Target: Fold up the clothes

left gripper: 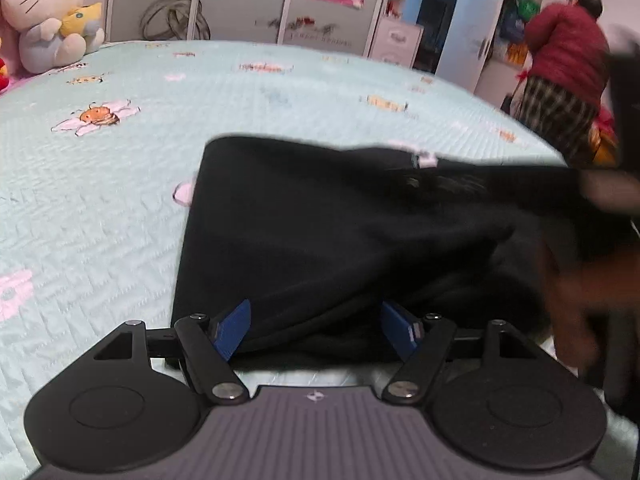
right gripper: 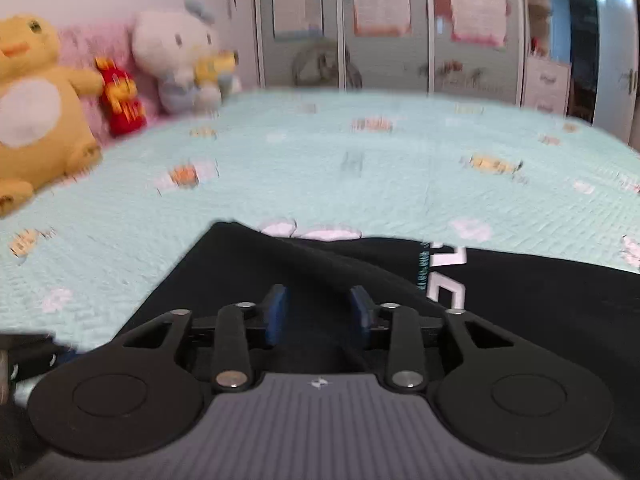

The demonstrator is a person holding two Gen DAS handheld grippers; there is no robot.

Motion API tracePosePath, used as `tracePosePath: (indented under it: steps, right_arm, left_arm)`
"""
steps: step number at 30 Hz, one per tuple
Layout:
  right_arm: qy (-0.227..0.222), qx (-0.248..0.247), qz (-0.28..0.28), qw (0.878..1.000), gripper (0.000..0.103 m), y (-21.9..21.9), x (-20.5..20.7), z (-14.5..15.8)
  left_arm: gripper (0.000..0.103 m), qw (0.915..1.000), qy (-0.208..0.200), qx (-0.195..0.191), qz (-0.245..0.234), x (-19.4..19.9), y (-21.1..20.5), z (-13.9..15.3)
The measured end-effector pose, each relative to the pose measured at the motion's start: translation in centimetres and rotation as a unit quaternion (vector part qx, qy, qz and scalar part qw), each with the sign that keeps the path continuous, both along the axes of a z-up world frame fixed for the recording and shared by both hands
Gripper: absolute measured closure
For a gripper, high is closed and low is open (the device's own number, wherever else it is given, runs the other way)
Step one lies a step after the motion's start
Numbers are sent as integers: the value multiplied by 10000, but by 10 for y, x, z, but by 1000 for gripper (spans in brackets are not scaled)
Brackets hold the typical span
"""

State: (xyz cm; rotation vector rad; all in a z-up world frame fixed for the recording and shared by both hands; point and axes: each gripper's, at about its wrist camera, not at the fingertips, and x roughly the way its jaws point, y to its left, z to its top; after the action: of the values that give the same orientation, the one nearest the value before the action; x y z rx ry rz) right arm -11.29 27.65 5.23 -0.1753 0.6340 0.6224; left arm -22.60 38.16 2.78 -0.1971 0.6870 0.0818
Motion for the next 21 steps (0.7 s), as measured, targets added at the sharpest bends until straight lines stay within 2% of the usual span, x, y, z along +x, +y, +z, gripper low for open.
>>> tracePosePath:
  steps: [1,2,3,5,6,7,10,14,16,18,19,20,21]
  right_arm:
    - [169,-319,-156,9992,70,5,12,-9]
    - [414,-418,-338,9977,88,3,25,-15]
    - [591,-60,-426,9973,89,-9,29,-11]
    - [810,881,-430,9919,73,-38,26,3]
    - [805,1119,-440,9895,52,-52,22,8]
    - [758,1154,-567,9888,36,-63,21,9]
    - [777,1280,-971,9839,35,-104,29,0]
    - [1509,1836,-925,9669,35,-129,58,-20]
    - [1632,1735,-783,9680,35,-121,63,-28]
    - [1567,1547,-727,9727,35,-109,65,-32]
    - [1523,1449,-703,9751,38,-102,65,-33]
    - [1548,1477,-665,9746,55,-100,67,-33]
    - [1594,1544,-622,9731,66,-99,69,-32]
  left_arm:
    - [28,10000,24,43,-15,-1,-1,-1]
    - [28,10000,3,56,-33,-4,-2,2]
    - [28,10000,-45,50,-51,-7,-1,4]
    - [28,9999,-153,4,-79,-13,1,8]
    - [28,9998,-190,-26,-80,-14,1,9]
    - [28,9997,-226,-57,-80,-15,2,10]
    - [28,9994,-321,-139,-86,-17,3,13]
    - [28,9993,-324,-172,-122,-13,-3,11]
    - [28,9994,-277,-148,-127,-12,-5,9]
    - [28,9995,-248,-127,-143,-12,-5,9]
    - [28,9995,-243,-121,-148,-12,-5,9]
    - [28,9995,-249,-123,-148,-13,-4,10]
    - [28,9995,-257,-126,-144,-13,-3,11]
